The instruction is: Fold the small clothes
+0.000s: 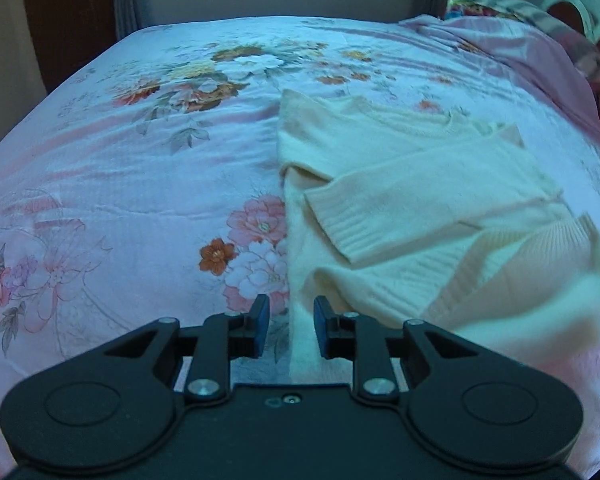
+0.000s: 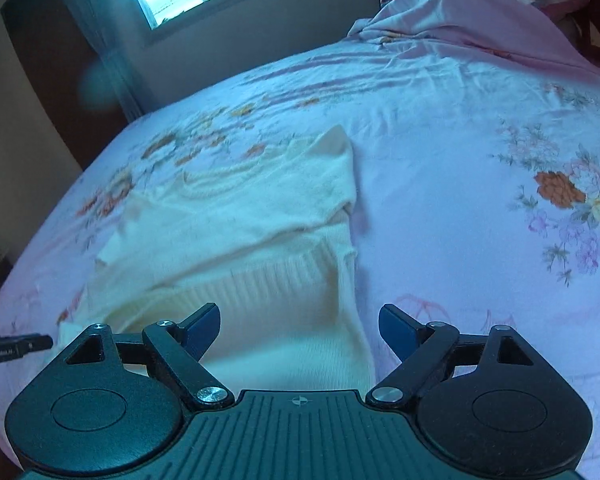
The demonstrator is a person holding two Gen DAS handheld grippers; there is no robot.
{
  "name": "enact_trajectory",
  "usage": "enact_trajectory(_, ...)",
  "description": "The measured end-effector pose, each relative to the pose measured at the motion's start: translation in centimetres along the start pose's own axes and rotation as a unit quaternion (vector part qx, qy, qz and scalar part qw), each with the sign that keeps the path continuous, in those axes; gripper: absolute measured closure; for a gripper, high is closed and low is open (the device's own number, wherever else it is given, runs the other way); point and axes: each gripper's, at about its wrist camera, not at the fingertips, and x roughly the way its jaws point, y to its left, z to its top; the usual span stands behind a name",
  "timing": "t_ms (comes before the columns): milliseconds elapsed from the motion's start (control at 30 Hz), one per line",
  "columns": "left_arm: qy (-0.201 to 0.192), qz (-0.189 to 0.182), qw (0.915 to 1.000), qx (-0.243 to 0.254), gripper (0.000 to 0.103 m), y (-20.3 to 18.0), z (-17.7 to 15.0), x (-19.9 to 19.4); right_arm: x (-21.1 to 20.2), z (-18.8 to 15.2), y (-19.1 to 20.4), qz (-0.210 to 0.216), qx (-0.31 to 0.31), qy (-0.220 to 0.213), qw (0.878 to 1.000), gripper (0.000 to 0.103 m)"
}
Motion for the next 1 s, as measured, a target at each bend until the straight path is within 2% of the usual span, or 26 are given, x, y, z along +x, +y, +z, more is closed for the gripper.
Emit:
enact_trajectory(167, 0.002, 0.0, 0.9997, 0.026, 0.081, -1.9, 0.0, 1.0, 0.8, -1.1, 0.0, -0.009, 0.003, 0.015, 1.0, 0.016)
enact_trajectory(500, 0.0, -0.003, 0.9998, -0.02, 0.081, -2.0, 2.6, 3.2, 1.0, -0.1, -0.4, -0.018, 0.008, 0.015, 1.0, 0.016)
enact_trajectory(933, 0.002, -0.034, 0.9994, 0.003, 0.081, -2.5, 2.8, 4.3, 3.3, 1.0, -0.9, -0.028, -0.002, 0.015, 0.999, 0.017)
enact_trajectory(967, 0.0, -0.037, 0.9993, 0.006, 0.081, -2.6, 2.8, 4.4, 3.5, 1.1, -0.8, -0.026, -0.006, 0.015, 1.0, 0.026)
enact_trajectory(1000, 0.0, -0.041, 0.9991, 0.008, 0.082, -2.7, 2.8, 4.4, 3.6, 1.2, -0.9, -0.024, -0.008, 0.014, 1.0, 0.044)
